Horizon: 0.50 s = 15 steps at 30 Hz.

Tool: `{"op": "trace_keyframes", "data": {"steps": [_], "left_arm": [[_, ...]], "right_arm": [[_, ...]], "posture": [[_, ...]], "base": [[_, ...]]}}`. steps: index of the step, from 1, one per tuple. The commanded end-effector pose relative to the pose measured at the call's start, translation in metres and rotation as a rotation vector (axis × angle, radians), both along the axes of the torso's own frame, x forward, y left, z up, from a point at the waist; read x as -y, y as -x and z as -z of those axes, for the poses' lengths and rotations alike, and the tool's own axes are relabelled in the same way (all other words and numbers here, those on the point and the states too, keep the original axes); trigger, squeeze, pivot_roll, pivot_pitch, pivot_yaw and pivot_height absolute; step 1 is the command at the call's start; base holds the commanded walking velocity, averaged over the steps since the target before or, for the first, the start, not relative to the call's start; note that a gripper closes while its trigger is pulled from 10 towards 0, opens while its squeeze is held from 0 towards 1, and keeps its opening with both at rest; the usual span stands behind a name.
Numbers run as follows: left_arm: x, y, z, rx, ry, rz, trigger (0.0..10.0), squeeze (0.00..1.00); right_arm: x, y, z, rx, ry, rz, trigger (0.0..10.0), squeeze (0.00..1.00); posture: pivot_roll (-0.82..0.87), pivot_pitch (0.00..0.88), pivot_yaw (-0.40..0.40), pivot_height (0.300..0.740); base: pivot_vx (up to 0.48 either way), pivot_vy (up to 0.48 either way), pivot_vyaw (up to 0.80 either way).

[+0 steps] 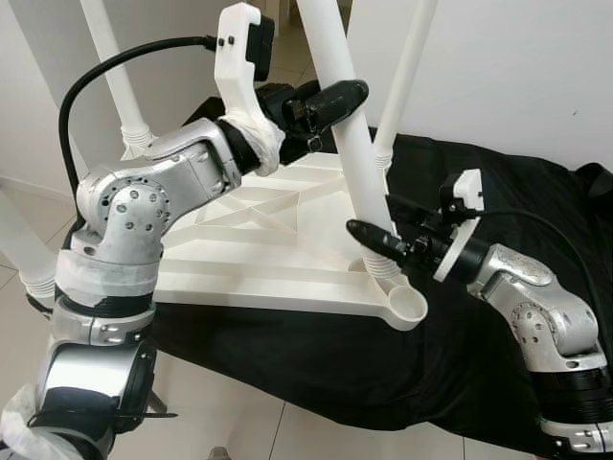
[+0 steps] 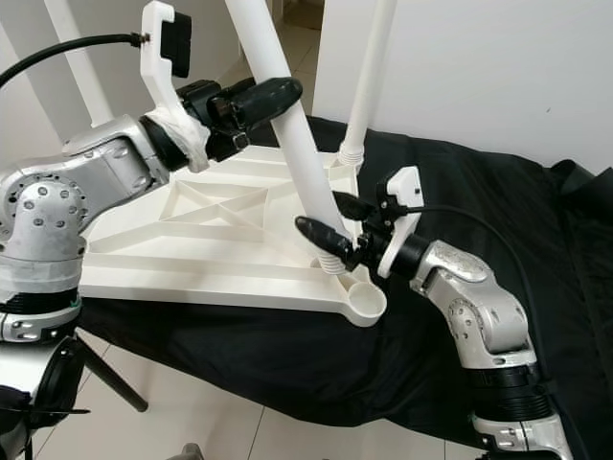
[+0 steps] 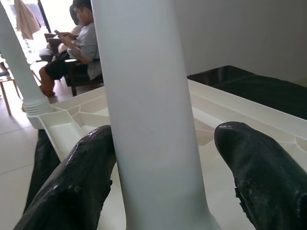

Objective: Building children table

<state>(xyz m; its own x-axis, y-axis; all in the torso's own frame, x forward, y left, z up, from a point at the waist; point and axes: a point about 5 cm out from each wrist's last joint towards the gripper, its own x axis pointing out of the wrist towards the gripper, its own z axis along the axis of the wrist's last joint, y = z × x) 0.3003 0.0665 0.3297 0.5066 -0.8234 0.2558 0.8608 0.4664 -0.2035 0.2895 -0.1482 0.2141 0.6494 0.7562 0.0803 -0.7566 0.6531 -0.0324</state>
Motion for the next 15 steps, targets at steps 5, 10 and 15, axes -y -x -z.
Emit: {"op": "trace_keyframes", "data": {"steps": [5,10,15], "left_arm": [[0.014,-0.003,-0.005,0.037,-0.022,-0.054,10.0,0.00],[0.031,-0.002,-0.002,0.048,-0.046,-0.092,10.0,0.00],[0.041,-0.001,-0.002,0.061,-0.053,-0.110,10.0,0.00]], "right_arm": [[-0.014,-0.009,-0.002,0.082,0.067,0.123,10.0,0.00],[-0.038,-0.017,0.010,0.123,0.151,0.212,10.0,0.00],[-0.051,-0.027,0.016,0.128,0.193,0.327,10.0,0.00]], "posture": [[-0.02,0.000,-0.048,0.740],[-0.02,0.000,-0.049,0.740],[-0.02,0.000,-0.052,0.740]], "base": [[0.000,0.000,0.00],[0.000,0.000,0.00],[0.000,0.000,0.00]]}}
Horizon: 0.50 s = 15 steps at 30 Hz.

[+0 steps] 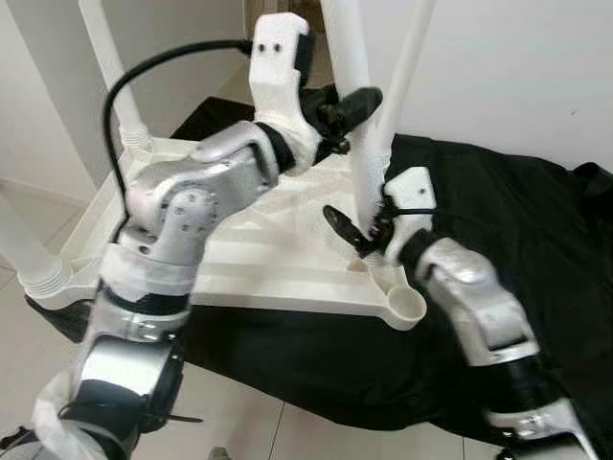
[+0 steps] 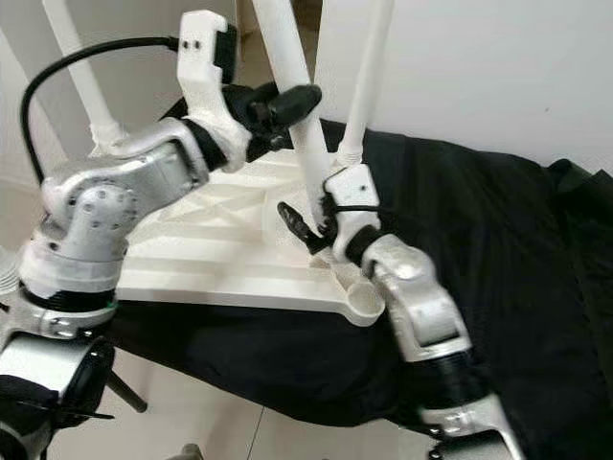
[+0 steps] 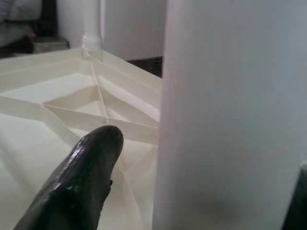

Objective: Building children table

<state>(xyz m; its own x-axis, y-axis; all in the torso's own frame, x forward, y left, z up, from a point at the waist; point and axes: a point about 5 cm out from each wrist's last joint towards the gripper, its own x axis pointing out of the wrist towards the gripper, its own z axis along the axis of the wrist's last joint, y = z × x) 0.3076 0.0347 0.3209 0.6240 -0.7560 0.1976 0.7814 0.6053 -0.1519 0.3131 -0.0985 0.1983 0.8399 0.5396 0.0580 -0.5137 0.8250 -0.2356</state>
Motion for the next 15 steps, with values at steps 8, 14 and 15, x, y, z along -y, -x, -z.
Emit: {"op": "trace_keyframes", "data": {"steps": [8,14,15], "left_arm": [[0.019,0.009,-0.011,0.054,0.033,0.047,10.0,0.00],[0.020,0.009,-0.013,0.067,0.032,0.042,10.0,0.00],[0.020,0.009,-0.013,0.067,0.032,0.042,10.0,0.00]], "right_arm": [[-0.013,-0.011,0.002,0.038,0.006,0.246,10.0,0.00],[-0.014,-0.011,0.003,0.049,0.017,0.343,10.0,0.00],[-0.014,-0.011,0.003,0.049,0.017,0.343,10.0,0.00]], "posture": [[-0.01,0.000,-0.060,0.740],[-0.01,0.000,-0.058,0.740],[-0.01,0.000,-0.058,0.740]], "base": [[0.000,0.000,0.00],[0.000,0.000,0.00],[0.000,0.000,0.00]]}}
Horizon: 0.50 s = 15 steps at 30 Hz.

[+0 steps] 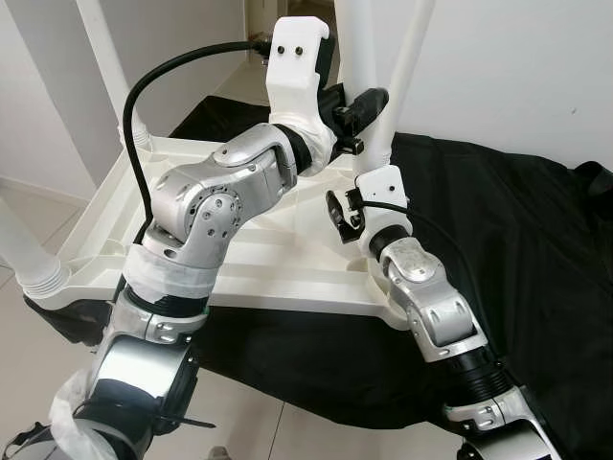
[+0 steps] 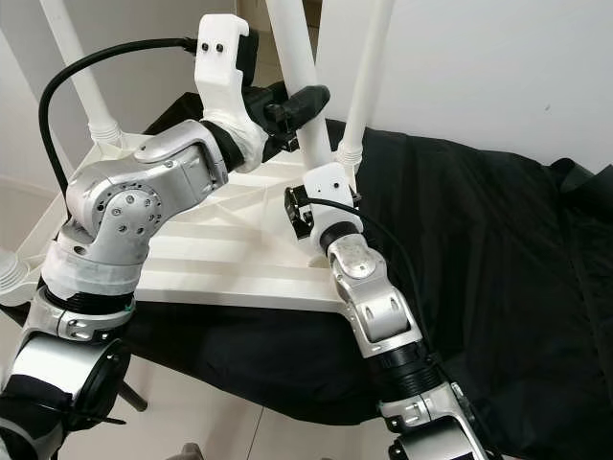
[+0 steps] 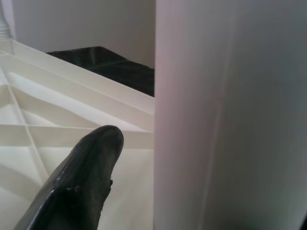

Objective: Building children table

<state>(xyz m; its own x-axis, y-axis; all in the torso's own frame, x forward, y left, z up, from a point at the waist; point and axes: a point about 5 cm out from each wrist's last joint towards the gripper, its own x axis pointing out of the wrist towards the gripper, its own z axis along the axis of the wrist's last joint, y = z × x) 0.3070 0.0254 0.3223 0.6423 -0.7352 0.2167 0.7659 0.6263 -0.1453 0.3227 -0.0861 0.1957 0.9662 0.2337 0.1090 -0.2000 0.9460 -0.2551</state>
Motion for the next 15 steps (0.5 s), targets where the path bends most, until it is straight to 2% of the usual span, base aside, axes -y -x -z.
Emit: {"op": "trace_keyframes", "data": {"steps": [1,4,5,6,8,9,10,11,15], "left_arm": [[0.0108,0.0080,-0.0113,0.050,0.020,0.071,10.0,0.00],[0.0134,0.0089,-0.0121,0.058,0.018,0.068,10.0,0.00],[0.0149,0.0094,-0.0126,0.061,0.018,0.068,10.0,0.00],[0.0161,0.0098,-0.0130,0.064,0.019,0.068,10.0,0.00],[0.0161,0.0098,-0.0130,0.064,0.019,0.068,10.0,0.00],[0.0165,0.0099,-0.0130,0.064,0.019,0.068,10.0,0.00],[0.0165,0.0099,-0.0130,0.064,0.019,0.068,10.0,0.00],[0.0174,0.0103,-0.0133,0.066,0.020,0.070,10.0,0.00],[0.0200,0.0115,-0.0129,0.071,0.015,0.076,10.0,0.00]], "right_arm": [[-0.0016,-0.0013,0.0001,-0.009,0.016,0.008,10.0,0.00],[-0.0008,-0.0023,0.0019,-0.001,0.056,0.075,10.0,0.00],[-0.0006,-0.0025,0.0040,0.003,0.076,0.107,9.4,0.00],[-0.0006,-0.0024,0.0062,0.006,0.093,0.134,9.4,0.00],[-0.0006,-0.0024,0.0062,0.006,0.093,0.134,9.4,0.00],[-0.0012,-0.0023,0.0073,0.006,0.097,0.140,8.3,0.00],[-0.0012,-0.0023,0.0073,0.006,0.097,0.140,8.3,0.00],[-0.0009,-0.0019,0.0083,0.012,0.113,0.151,0.0,0.00],[0.0025,-0.0015,0.0096,0.016,0.109,0.191,0.0,0.00]], "posture": [[-0.01,0.000,-0.058,0.740],[-0.01,0.000,-0.057,0.740],[-0.01,0.000,-0.055,0.740],[-0.01,0.000,-0.055,0.740],[-0.01,0.000,-0.055,0.740],[-0.01,0.000,-0.055,0.740],[-0.01,0.000,-0.055,0.740],[-0.01,0.000,-0.056,0.740],[-0.01,0.000,-0.056,0.740]], "base": [[0.000,0.000,0.00],[0.000,0.000,0.00],[0.000,0.000,0.00],[0.000,0.000,0.00],[0.000,0.000,0.00],[0.000,0.000,0.00],[0.000,0.000,0.00],[0.000,0.000,0.00],[0.000,0.000,0.00]]}}
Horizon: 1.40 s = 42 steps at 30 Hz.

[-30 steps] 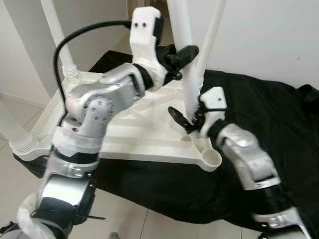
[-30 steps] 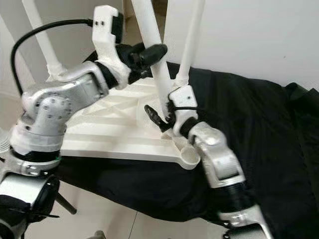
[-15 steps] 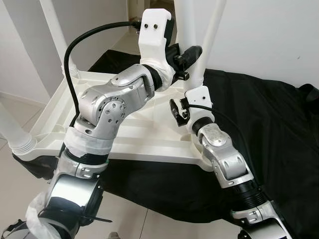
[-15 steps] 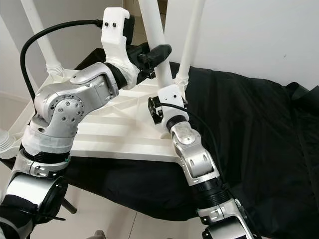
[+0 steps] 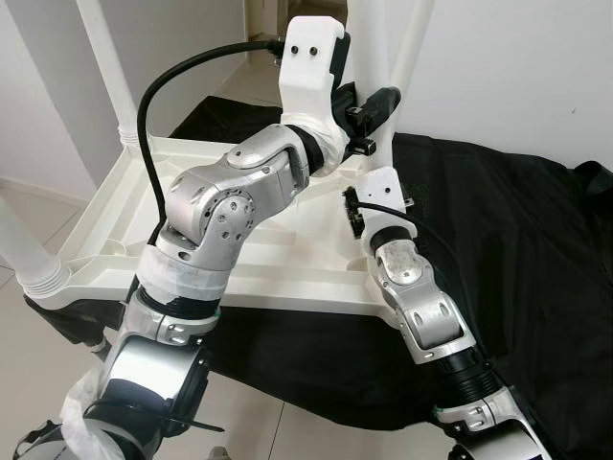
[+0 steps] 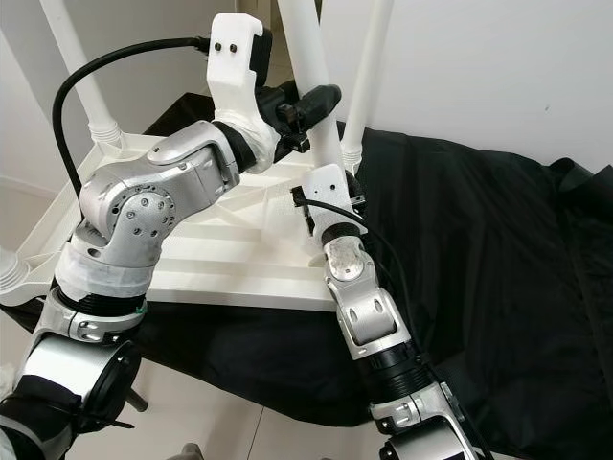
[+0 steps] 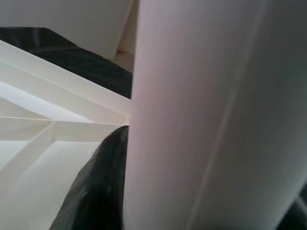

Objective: Building children table

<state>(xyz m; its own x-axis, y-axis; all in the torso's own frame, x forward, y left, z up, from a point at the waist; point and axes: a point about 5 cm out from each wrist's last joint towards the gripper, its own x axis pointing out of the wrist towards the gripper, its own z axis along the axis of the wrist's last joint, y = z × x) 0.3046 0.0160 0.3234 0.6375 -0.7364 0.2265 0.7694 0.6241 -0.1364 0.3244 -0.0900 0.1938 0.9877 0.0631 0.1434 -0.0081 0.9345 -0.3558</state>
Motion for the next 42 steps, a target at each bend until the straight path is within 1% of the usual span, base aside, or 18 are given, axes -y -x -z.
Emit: {"op": "trace_keyframes", "data": {"steps": [1,8,11,12,14,15,18,21,22,23,28,31,32,34,35,36,37,42], "left_arm": [[0.011,0.010,-0.012,0.065,0.009,0.078,10.0,0.00],[0.011,0.013,-0.012,0.118,0.002,0.087,10.0,0.00],[0.011,0.014,-0.012,0.133,0.010,0.095,10.0,0.00],[0.011,0.015,-0.012,0.135,0.016,0.100,10.0,0.49],[0.011,0.015,-0.013,0.137,0.020,0.102,10.0,0.49],[0.011,0.016,-0.013,0.136,0.033,0.117,10.0,1.00],[0.010,0.019,-0.014,0.159,0.036,0.133,10.0,1.00],[0.010,0.020,-0.014,0.165,0.030,0.129,10.0,1.00],[0.010,0.021,-0.014,0.178,0.024,0.137,10.0,0.82],[0.010,0.024,-0.013,0.191,0.022,0.147,10.0,0.00],[0.007,0.026,-0.013,0.222,0.027,0.135,10.0,0.00],[-0.001,0.020,-0.010,0.221,0.053,0.066,10.0,0.00],[-0.001,0.020,-0.010,0.221,0.053,0.066,10.0,0.00],[-0.010,0.012,-0.006,0.215,0.068,-0.012,10.0,0.00],[-0.010,0.012,-0.006,0.215,0.068,-0.012,10.0,0.00],[-0.020,0.004,0.002,0.209,0.072,-0.094,10.0,0.00],[-0.020,0.004,0.002,0.209,0.072,-0.094,10.0,0.00],[-0.042,-0.008,0.020,0.207,0.058,-0.248,10.0,0.00]], "right_arm": [[0.001,0.000,0.008,-0.046,-0.029,0.021,0.0,0.00],[0.010,-0.002,0.005,-0.047,-0.110,0.092,0.0,0.00],[0.012,-0.003,0.005,-0.061,-0.151,0.098,0.0,0.00],[0.013,-0.004,0.005,-0.064,-0.163,0.104,0.0,0.00],[0.014,-0.004,0.005,-0.066,-0.170,0.109,0.0,0.00],[0.015,-0.005,0.006,-0.071,-0.181,0.111,10.0,0.00],[0.022,-0.006,0.006,-0.083,-0.219,0.148,10.0,0.00],[0.023,-0.006,0.006,-0.085,-0.228,0.153,10.0,0.00],[0.026,-0.007,0.006,-0.088,-0.243,0.165,10.0,0.00],[0.029,-0.008,0.007,-0.094,-0.257,0.183,10.0,0.00],[0.039,-0.009,0.007,-0.088,-0.310,0.223,10.0,0.00],[0.046,-0.011,-0.001,-0.042,-0.341,0.235,10.0,0.00],[0.046,-0.011,-0.001,-0.042,-0.341,0.235,10.0,0.00],[0.051,-0.011,-0.008,0.001,-0.358,0.239,10.0,0.00],[0.051,-0.011,-0.008,0.001,-0.358,0.239,10.0,0.00],[0.056,-0.010,-0.013,0.040,-0.371,0.248,10.0,0.00],[0.056,-0.010,-0.013,0.040,-0.371,0.248,10.0,0.00],[0.060,-0.008,-0.020,0.091,-0.383,0.242,10.0,0.00]], "posture": [[-0.01,0.000,-0.056,0.740],[-0.01,0.000,-0.054,0.740],[-0.01,0.000,-0.054,0.740],[-0.01,0.000,-0.054,0.740],[-0.01,0.000,-0.054,0.740],[-0.01,0.000,-0.054,0.740],[-0.01,0.000,-0.053,0.740],[-0.01,0.000,-0.053,0.740],[-0.01,0.000,-0.053,0.740],[0.00,0.000,-0.053,0.740],[0.00,0.000,-0.051,0.740],[0.00,0.000,-0.050,0.740],[0.00,0.000,-0.050,0.740],[0.01,0.000,-0.051,0.740],[0.01,0.000,-0.051,0.740],[0.01,0.000,-0.050,0.740],[0.01,0.000,-0.050,0.740],[0.01,0.000,-0.050,0.740]], "base": [[0.000,0.000,0.00],[0.000,0.000,0.00],[0.000,0.000,0.00],[0.000,0.000,0.00],[0.000,0.000,0.00],[0.000,0.000,0.00],[0.000,0.000,0.00],[0.000,0.000,0.00],[0.000,0.000,0.00],[0.000,0.000,0.00],[0.000,0.000,0.00],[0.000,0.000,0.00],[0.000,0.000,0.00],[0.000,0.000,0.00],[0.000,0.000,0.00],[0.000,0.000,0.00],[0.000,0.000,0.00],[0.000,0.000,0.00]]}}
